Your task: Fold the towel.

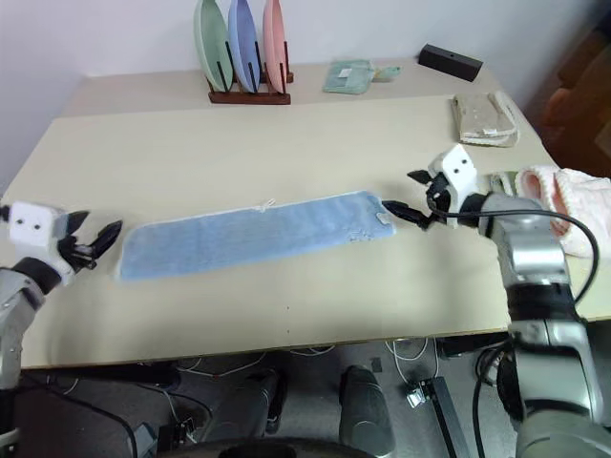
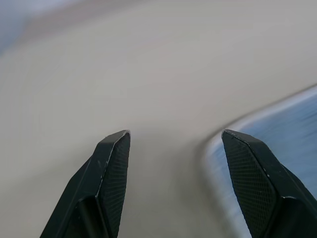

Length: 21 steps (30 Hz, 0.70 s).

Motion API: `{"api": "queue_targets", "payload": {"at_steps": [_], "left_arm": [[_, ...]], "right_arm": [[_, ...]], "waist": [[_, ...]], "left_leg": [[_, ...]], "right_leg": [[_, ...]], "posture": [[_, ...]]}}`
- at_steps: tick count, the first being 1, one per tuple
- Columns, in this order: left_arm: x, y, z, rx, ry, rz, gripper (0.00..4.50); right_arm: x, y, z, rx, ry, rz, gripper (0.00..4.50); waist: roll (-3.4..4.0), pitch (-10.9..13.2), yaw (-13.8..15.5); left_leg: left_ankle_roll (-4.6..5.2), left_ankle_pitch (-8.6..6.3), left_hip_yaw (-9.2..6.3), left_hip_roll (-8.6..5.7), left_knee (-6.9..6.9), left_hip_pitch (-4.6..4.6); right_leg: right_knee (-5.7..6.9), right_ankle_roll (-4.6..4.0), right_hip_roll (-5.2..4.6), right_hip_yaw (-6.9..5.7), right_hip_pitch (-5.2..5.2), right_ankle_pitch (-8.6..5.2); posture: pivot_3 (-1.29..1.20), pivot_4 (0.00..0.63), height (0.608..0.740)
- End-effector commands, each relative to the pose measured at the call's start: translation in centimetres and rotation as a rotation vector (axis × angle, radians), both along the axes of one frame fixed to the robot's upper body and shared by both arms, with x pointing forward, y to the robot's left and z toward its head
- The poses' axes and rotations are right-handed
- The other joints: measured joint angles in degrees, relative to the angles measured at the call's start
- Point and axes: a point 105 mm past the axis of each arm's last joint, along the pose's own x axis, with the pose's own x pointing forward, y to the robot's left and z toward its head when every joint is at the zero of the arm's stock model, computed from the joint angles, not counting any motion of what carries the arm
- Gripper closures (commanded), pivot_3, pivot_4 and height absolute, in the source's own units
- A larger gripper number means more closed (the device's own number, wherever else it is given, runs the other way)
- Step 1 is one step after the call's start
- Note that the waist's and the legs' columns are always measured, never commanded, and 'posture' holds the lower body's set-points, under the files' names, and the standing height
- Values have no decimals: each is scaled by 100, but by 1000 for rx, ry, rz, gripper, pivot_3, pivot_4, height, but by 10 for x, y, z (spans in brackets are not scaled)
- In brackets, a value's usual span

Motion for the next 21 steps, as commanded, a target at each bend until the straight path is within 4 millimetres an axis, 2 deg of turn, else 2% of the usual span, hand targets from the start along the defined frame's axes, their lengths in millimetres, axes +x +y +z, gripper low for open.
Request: {"api": "queue_targets", "payload": {"at_steps": [1, 3, 4, 8, 10, 14, 21], "left_arm": [[-10, -75, -2, 4, 1, -285, 1506], [-15, -115, -6, -29, 4, -420, 1506], [-17, -129, -7, -39, 4, -466, 1506], [-19, -162, -10, -65, -3, -572, 1506], [-21, -173, -10, -70, -5, -615, 1506], [-24, -179, -14, -67, 9, -651, 1506], [-24, -169, -17, -52, 20, -627, 1506]], "right_arm": [[-33, 17, 11, 153, 65, 49, 30], [-50, 21, -1, 246, 161, 17, 30], [-56, 22, -6, 282, 202, -2, 30], [-69, 37, -30, 384, 362, -114, 30], [-64, 39, -37, 442, 399, -207, 30], [-47, 30, -53, 538, 483, -440, 30], [-23, 30, -53, 696, 565, -565, 30]], "waist": [[3, -1, 18], [3, -1, 14], [6, -3, 23], [6, -5, 19], [7, -6, 21], [13, -9, 42], [14, -11, 32]], "left_leg": [[2, -1, 4, 0, 1, 4], [2, -1, 8, 2, 3, 4], [3, -1, 10, 5, 6, 4], [3, -2, 19, 8, 13, 4], [3, -1, 20, 9, 15, 3], [3, -1, 19, 8, 18, 1], [4, -1, 20, 7, 19, 2]], "right_leg": [[-1, 0, 0, 4, 3, 0], [-1, 0, 2, 7, 2, 0], [-1, 0, 4, 7, 2, 0], [4, 0, 10, 7, 2, 0], [4, -1, 14, 7, 2, 0], [3, -1, 14, 8, 2, 0], [3, -1, 16, 6, 4, 0]], "posture": [[0, 150, 740], [0, 150, 740], [0, 150, 740], [0, 150, 740], [0, 150, 740], [0, 150, 740], [0, 150, 740]]}}
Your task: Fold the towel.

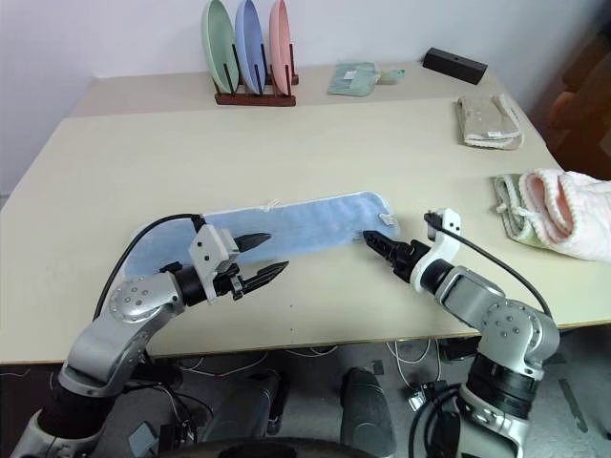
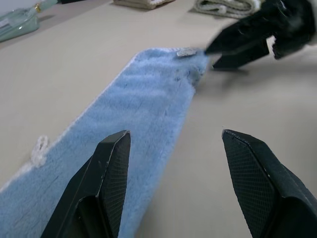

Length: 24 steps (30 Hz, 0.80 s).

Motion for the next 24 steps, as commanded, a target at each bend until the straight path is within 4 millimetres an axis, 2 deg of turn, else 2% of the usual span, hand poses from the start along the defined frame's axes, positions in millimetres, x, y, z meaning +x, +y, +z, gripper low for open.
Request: {"api": "queue_targets", "payload": {"at_steps": [1, 2, 3, 4, 11, 12, 16, 20, 22, 24], "left_arm": [[0, 2, 10, -3, -52, 3, 1506], [0, 3, 10, -5, -52, 10, 1506], [0, 3, 10, -7, -52, 16, 1506], [0, 3, 9, -8, -52, 19, 1506], [-4, 2, 6, -13, -47, 32, 1506], [-5, 3, 5, -16, -41, 37, 1506], [-5, 4, 1, -17, -33, 42, 1506], [-1, 3, -2, -17, -28, 34, 1506], [1, 2, -3, -17, -28, 31, 1506], [2, 1, -4, -17, -29, 25, 1506]], "right_arm": [[10, -4, -3, 20, 50, -67, 30], [16, -2, -4, 28, 59, -82, 30], [21, 0, -5, 33, 67, -92, 522], [24, 2, -5, 35, 73, -99, 742], [30, 2, 2, 32, 51, -115, 4243], [31, -6, 8, 11, 26, -141, 4446], [25, -39, 32, -76, -74, -181, 4446], [15, -72, 57, -253, -157, -185, 4446], [13, -74, 68, -359, -207, -138, 4446], [10, -62, 82, -524, -296, -34, 4446]], "waist": [[0, -1, -14], [0, -2, -21], [0, -2, -31], [1, -2, -40], [4, -5, -129], [4, -5, -134], [10, -1, -89], [10, -1, -106], [10, -1, -132], [14, -2, -155]], "left_leg": [[0, 0, 0, 0, 0, 0], [0, 0, 1, 0, 0, 1], [0, 0, 1, 0, 0, 3], [0, 0, 2, 0, 0, 3], [3, -1, 1, 0, -3, 3], [3, -1, 1, 0, -4, 5], [4, -2, 0, 0, -3, 0], [7, -3, 2, -1, -1, -3], [9, -4, 4, -1, -2, -3], [13, -6, 10, 0, -4, 0]], "right_leg": [[0, 0, 1, 0, 0, 0], [0, 0, 1, 0, 1, 0], [0, 0, 2, -1, 3, 0], [0, 0, 2, -1, 4, 0], [1, 0, 4, -3, 3, 0], [1, 0, 4, -3, 4, 0], [-1, 1, 4, -4, 3, -1], [-8, 1, 3, -5, 4, -1], [-8, 1, 4, -7, 5, -1], [-8, 1, 9, -6, 5, -1]], "posture": [[0, 150, 740], [0, 150, 740], [0, 150, 740], [0, 150, 740], [0, 150, 740], [0, 150, 740], [0, 150, 740], [0, 150, 740], [0, 150, 740], [0, 150, 740]]}}
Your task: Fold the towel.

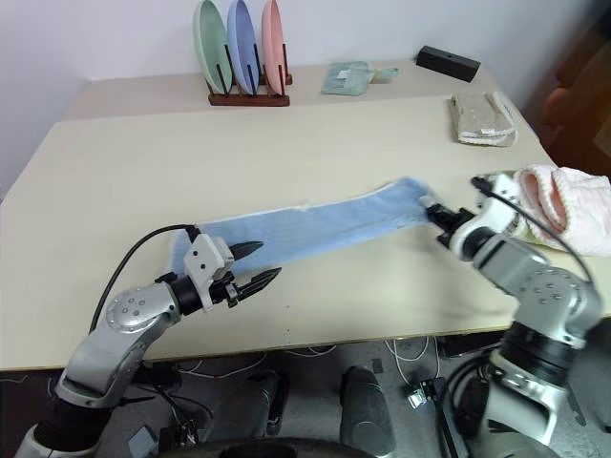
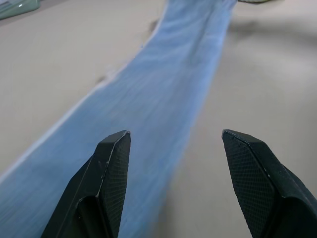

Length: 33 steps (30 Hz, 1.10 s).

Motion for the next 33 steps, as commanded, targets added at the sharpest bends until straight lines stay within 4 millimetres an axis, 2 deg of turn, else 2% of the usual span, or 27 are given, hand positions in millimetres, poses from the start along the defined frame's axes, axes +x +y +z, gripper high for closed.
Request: {"api": "queue_targets", "payload": {"at_steps": [1, 4, 6, 8, 11, 14, 16, 24, 25, 27, 30, 33], "left_arm": [[2, -3, 6, -6, -41, -22, 1506], [3, -4, 5, -4, -44, -26, 1506], [4, -3, 6, -5, -48, -24, 1506], [5, -4, 6, -6, -51, -23, 1506], [5, -5, 6, -7, -55, -21, 1506], [4, -5, 6, -8, -58, -9, 1506], [3, -2, 6, -3, -59, 4, 1506], [0, 2, 6, 4, -54, 27, 1506], [-1, 2, 6, 5, -54, 27, 1506], [-1, 3, 6, 5, -53, 29, 1506], [-1, 6, 7, 7, -48, 37, 1506], [-1, 9, 6, 6, -42, 50, 1506]], "right_arm": [[-4, 34, 35, -314, -161, 230, 4446], [-10, 65, 41, -482, -235, 425, 4446], [-16, 99, 40, -541, -284, 587, 4446], [-21, 123, 30, -617, -298, 721, 4446], [-19, 142, 9, -704, -282, 816, 4446], [-13, 157, -15, -766, -261, 866, 4446], [-11, 163, -25, -776, -253, 878, 4446], [-18, 173, -29, -719, -252, 953, 4446], [-18, 171, -27, -708, -256, 948, 3915], [-21, 169, -18, -694, -293, 953, 3179], [-34, 165, 3, -642, -371, 1002, 1800], [-39, 157, 23, -567, -433, 1003, 1800]], "waist": [[4, 0, -19], [-1, -2, -4], [-1, -2, 12], [-2, -1, 27], [-3, 0, 60], [-5, 0, 50], [-4, 0, 48], [-4, 0, 49], [-4, 0, 50], [-4, 0, 61], [-4, 0, 65], [-5, 0, 79]], "left_leg": [[2, -1, 2, 1, -1, 1], [5, -3, 7, 3, -2, 2], [4, -3, 3, 4, 0, 1], [4, -3, 1, 4, 3, -3], [4, -3, -7, 4, 5, -9], [3, -3, -9, 3, 6, -13], [3, -3, -9, 2, 6, -14], [2, -3, -17, 3, 4, -14], [2, -3, -17, 3, 4, -14], [2, -3, -17, 3, 4, -14], [3, -3, -16, 2, 4, -14], [3, -3, -15, 3, 3, -14]], "right_leg": [[0, 0, 1, 0, 0, 0], [-3, 1, 3, 1, -1, -1], [-8, 2, 4, -1, 3, -1], [-13, 2, 3, -1, 3, 0], [-23, 1, 3, -5, 4, 0], [-45, 7, 2, -5, 9, 10], [-49, 8, 2, -4, 9, 12], [-52, 7, 2, -4, 8, 13], [-52, 7, 2, -4, 8, 13], [-53, 7, 2, -3, 8, 14], [-53, 7, 2, -3, 9, 14], [-55, 8, 2, -4, 9, 14]], "posture": [[0, 150, 740], [0, 150, 740], [0, 150, 740], [0, 150, 740], [0, 150, 740], [0, 150, 740], [0, 150, 740], [0, 150, 740], [0, 150, 740], [0, 150, 740], [0, 150, 740], [0, 150, 740]]}}
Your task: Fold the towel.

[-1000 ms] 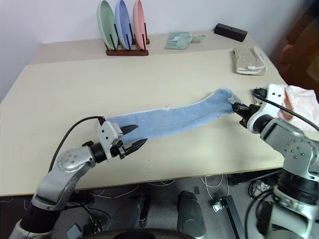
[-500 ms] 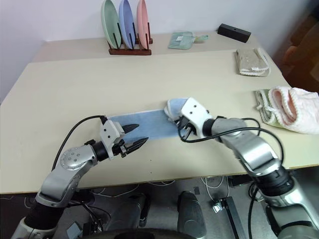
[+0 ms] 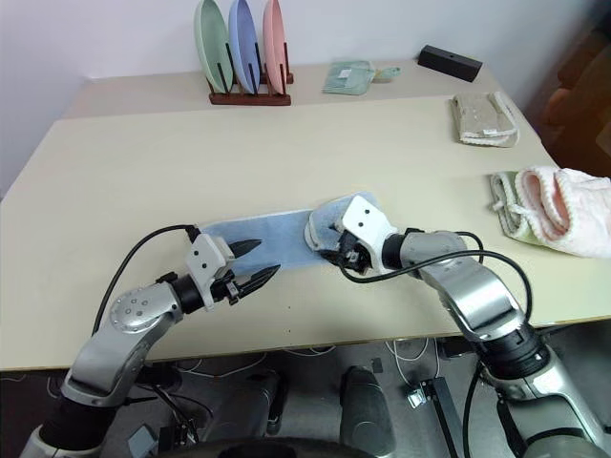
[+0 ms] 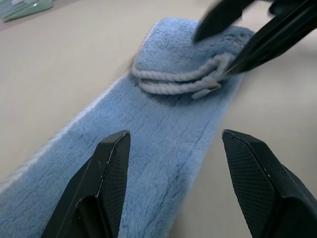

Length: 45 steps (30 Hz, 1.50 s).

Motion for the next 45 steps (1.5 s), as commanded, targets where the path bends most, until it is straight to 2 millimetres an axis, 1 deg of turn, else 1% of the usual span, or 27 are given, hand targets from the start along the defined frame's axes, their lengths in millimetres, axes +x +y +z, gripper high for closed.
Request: {"api": "queue_targets", "payload": {"at_steps": [1, 2, 3, 4, 7, 8, 9, 11, 12, 14, 16, 17, 19, 20, 21, 23, 24, 26, 27, 28, 29, 31, 34, 37, 41, 44, 45], "left_arm": [[-2, 5, 10, -8, -31, 13, 1506], [-2, 6, 10, -10, -28, 19, 1506], [-2, 7, 10, -11, -24, 24, 1506], [-3, 7, 9, -12, -21, 27, 1506], [-4, 7, 7, -15, -11, 36, 1506], [-4, 7, 7, -15, -9, 38, 1506], [-5, 8, 5, -19, 1, 48, 1506], [-6, 9, 3, -25, 14, 63, 1506], [-8, 10, 2, -38, 25, 77, 1506], [-11, 13, 2, -60, 40, 103, 1506], [-14, 16, 2, -74, 49, 122, 1506], [-18, 21, 1, -95, 70, 157, 1506], [-27, 28, -1, -127, 109, 212, 1506], [-32, 31, -2, -140, 126, 233, 1506], [-37, 33, -3, -163, 148, 259, 1506], [-43, 36, -3, -204, 185, 298, 1506], [-47, 37, -3, -239, 211, 316, 1506], [-56, 42, -6, -343, 292, 386, 980], [-61, 43, -10, -392, 341, 416, 675], [-66, 44, -13, -441, 389, 445, 211], [-68, 45, -16, -477, 423, 472, 0], [-67, 49, -20, -538, 468, 534, 0], [-61, 57, -29, -648, 530, 677, 0], [-47, 66, -33, -811, 585, 825, 0], [-30, 72, -38, -918, 645, 925, 0], [-18, 70, -39, -976, 690, 946, 0], [-14, 69, -39, -979, 698, 942, 546]], "right_arm": [[-3, -4, 40, 145, -73, 31, 1800], [4, -7, 44, 179, -66, -5, 1800], [15, -12, 46, 195, -70, -60, 2436], [27, -15, 41, 185, -75, -114, 2776], [51, -17, 16, 143, -64, -199, 4243], [55, -16, 10, 135, -61, -206, 4489], [58, -14, -2, 127, -40, -207, 4489], [61, -9, -22, 103, -17, -197, 4489], [59, -6, -35, 54, -15, -170, 4489], [54, -2, -54, -2, -6, -130, 4489], [52, -1, -62, -11, 8, -114, 4489], [50, -1, -64, -22, -5, -103, 4489], [54, -1, -54, 19, -30, -117, 4489], [57, -2, -43, 54, -49, -127, 4489], [61, -4, -28, 94, -74, -128, 4489], [64, -6, -8, 132, -120, -120, 4489], [65, -8, 2, 146, -141, -113, 4249], [60, -6, 27, 170, -184, -45, 3655], [56, -5, 38, 169, -204, -4, 3199], [52, -3, 44, 162, -219, 30, 2706], [50, -1, 47, 154, -226, 49, 2246], [45, 3, 49, 147, -233, 82, 1292], [36, 10, 50, 157, -241, 130, 1292], [30, 14, 48, 172, -229, 154, 1292], [22, 18, 41, 161, -213, 181, 1292], [17, 21, 36, 159, -204, 196, 1292], [16, 22, 36, 160, -203, 198, 1252]], "waist": [[0, 0, 1], [0, 0, -6], [0, 0, -35], [0, 0, -47], [-2, -2, -41], [-2, -2, -31], [-1, -2, -30], [-1, -1, -40], [-1, -1, -44], [-1, -1, -42], [1, -2, -45], [-1, -3, -44], [-5, -5, -64], [-3, -5, -61], [-4, -5, -58], [-3, -3, -48], [-4, -3, -41], [-4, -3, -32], [-4, -2, -37], [-4, -3, -39], [-5, -3, -38], [-6, -4, -28], [-6, -4, -11], [-6, -5, 48], [-6, -6, 97], [-5, -7, 104], [-4, -8, 102]], "left_leg": [[0, 0, 0, 0, 0, 1], [0, 0, 1, 0, 0, 3], [0, 0, 1, 1, 0, 3], [0, 0, 1, 1, 0, 5], [0, 0, 5, 1, -1, 7], [0, 0, 6, 0, -1, 6], [-1, 0, 6, -1, -2, 5], [-1, 1, 6, -1, -4, 3], [-1, 1, 6, -1, -5, 3], [-1, 1, 6, -1, -5, 4], [-1, 1, 5, -1, -6, 4], [-1, 1, 3, -1, -6, 6], [-2, 1, 1, 1, -5, 8], [-2, 0, -2, 2, -9, 12], [-2, 1, -2, 2, -14, 14], [-2, 0, -2, 2, -13, 13], [-2, 1, -1, 2, -13, 13], [-2, 0, -2, 3, -8, 10], [-2, 0, -3, 4, -8, 9], [-1, 0, -4, 9, -8, 8], [2, -2, -4, 10, -10, 8], [2, -2, -4, 10, -11, 8], [2, -2, -3, 11, -7, 7], [2, -2, -5, 9, 0, 8], [0, -2, -1, 3, 7, 8], [0, -2, 1, 0, 15, 8], [0, -2, 1, 0, 19, 8]], "right_leg": [[0, 0, 0, 0, 1, 0], [0, -2, 0, 0, 2, 1], [0, -2, 1, 0, 2, 1], [1, -4, 2, 0, 2, 2], [1, -7, 4, -1, 2, 4], [1, -7, 4, -1, 2, 4], [0, -7, 4, -1, 2, 4], [-2, -6, 3, 0, -1, 5], [-2, -6, 3, 2, -1, 5], [-2, -6, 3, 2, -2, 5], [-2, -6, 3, 2, -2, 5], [-1, -6, 3, 5, -1, 5], [0, -6, 4, 4, 1, 5], [-1, -6, 4, 10, 0, 5], [-1, -5, 4, 13, 0, 5], [-1, -6, 5, 13, -1, 5], [-2, -6, 4, 15, -1, 5], [-2, -7, 4, 14, 1, 4], [-3, -7, 4, 14, 1, 4], [-5, -7, 3, 14, 1, 4], [-8, -6, 2, 14, 1, 3], [-9, -5, 2, 10, 2, 3], [-9, -9, 3, 3, 6, 3], [-8, -9, 2, 3, 10, 4], [-5, -10, 2, 5, 10, 5], [-3, -11, 2, 2, 16, 5], [-1, -12, 2, 2, 16, 6]], "posture": [[0, 150, 740], [0, 150, 740], [0, 150, 740], [0, 150, 740], [0, 150, 740], [0, 150, 740], [0, 150, 740], [0, 150, 740], [0, 150, 740], [0, 150, 740], [0, 150, 740], [0, 150, 740], [0, 150, 740], [0, 150, 740], [0, 150, 740], [0, 150, 740], [0, 150, 740], [0, 150, 740], [0, 150, 740], [0, 150, 740], [0, 150, 740], [0, 150, 740], [0, 150, 740], [0, 150, 740], [0, 150, 740], [0, 150, 740], [0, 150, 740]]}}
